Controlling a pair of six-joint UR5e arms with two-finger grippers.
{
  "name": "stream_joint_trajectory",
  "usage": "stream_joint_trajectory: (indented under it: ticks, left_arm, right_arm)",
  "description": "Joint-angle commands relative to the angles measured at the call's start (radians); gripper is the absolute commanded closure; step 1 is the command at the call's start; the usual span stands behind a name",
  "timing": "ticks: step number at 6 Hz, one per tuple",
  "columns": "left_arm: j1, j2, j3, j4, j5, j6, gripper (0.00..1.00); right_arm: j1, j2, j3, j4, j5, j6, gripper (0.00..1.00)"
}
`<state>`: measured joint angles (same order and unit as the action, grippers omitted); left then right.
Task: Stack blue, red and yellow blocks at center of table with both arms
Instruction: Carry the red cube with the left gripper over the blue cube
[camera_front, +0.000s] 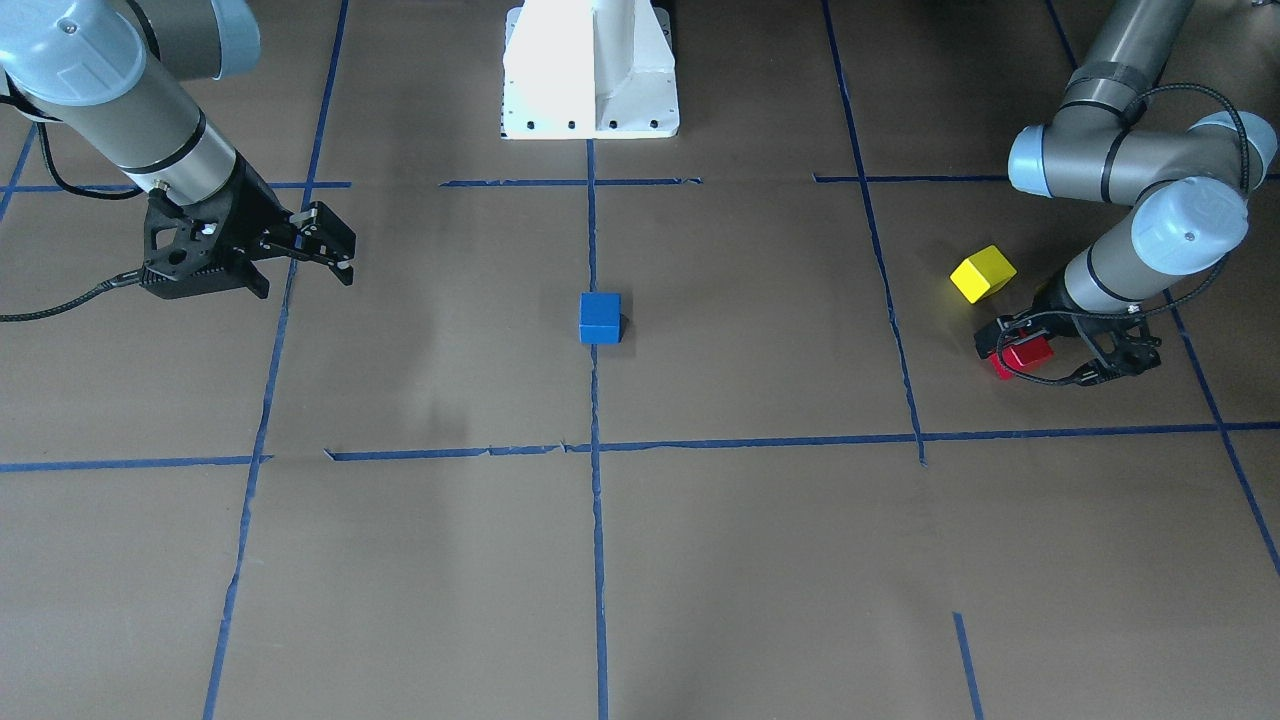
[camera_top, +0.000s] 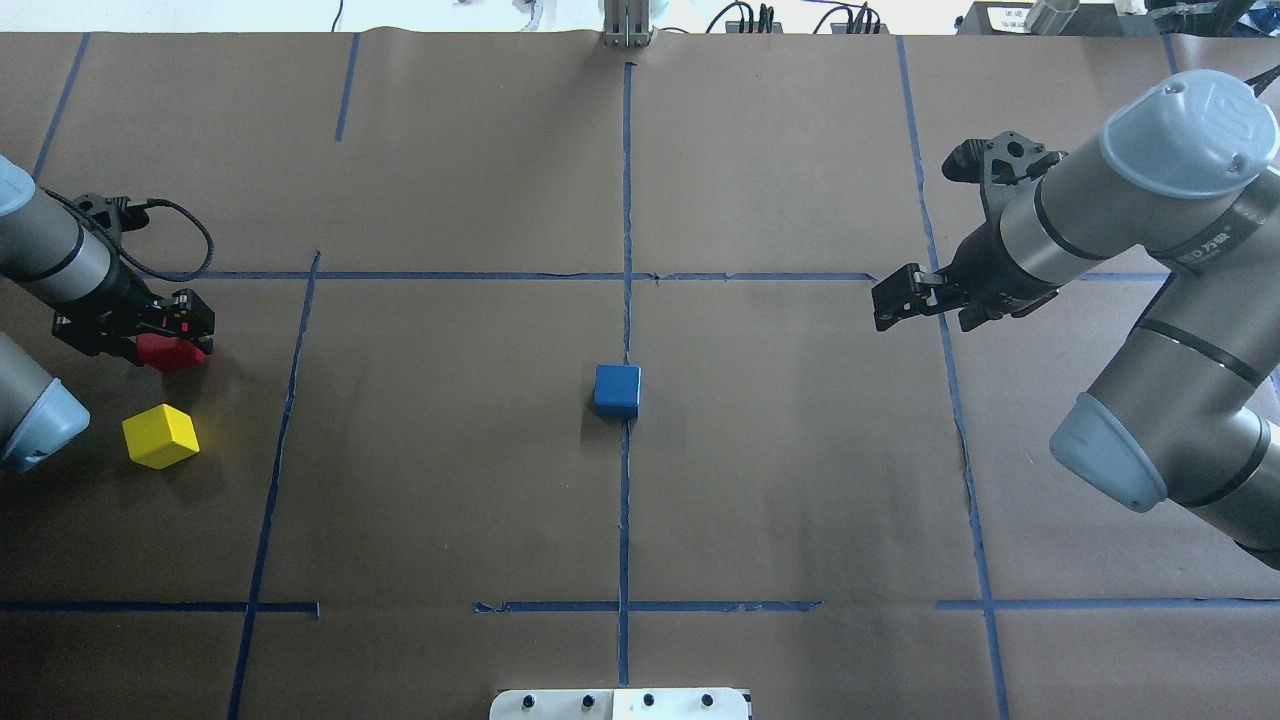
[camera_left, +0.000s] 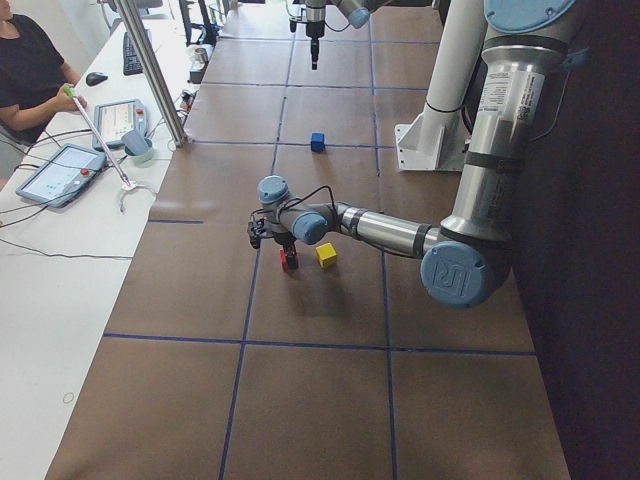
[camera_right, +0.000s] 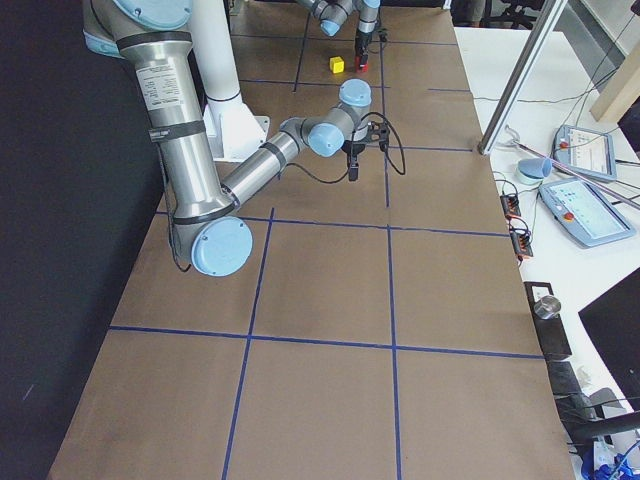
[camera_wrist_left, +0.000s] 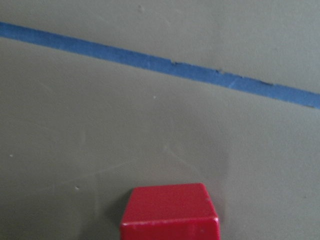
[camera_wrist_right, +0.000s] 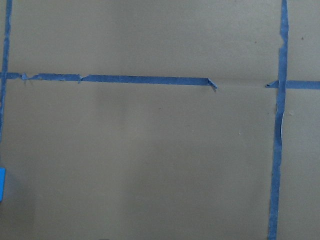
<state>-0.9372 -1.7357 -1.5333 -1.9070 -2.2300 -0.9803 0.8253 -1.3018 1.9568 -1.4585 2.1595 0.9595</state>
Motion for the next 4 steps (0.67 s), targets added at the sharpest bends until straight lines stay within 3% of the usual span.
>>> stream_joint_trajectory:
  ticks: [1,3,4]
  left_arm:
    - [-0.014,-0.030,-0.025,0.005,0.006,0.006,1.00]
    - [-0.023,-0.126,-0.083,0.046,0.004,-0.003,1.00]
    - [0.018,-0.251,-0.097,0.150,0.010,-0.032,1.00]
  right_arm:
    - [0.000,-0.001,0.002,0.000,0.000,0.001,0.00]
    - [0.003,-0.010,0.002,0.000,0.002,-0.004,0.00]
    - [0.020,-0.026,0.002,0.001,0.005,-0.010,0.00]
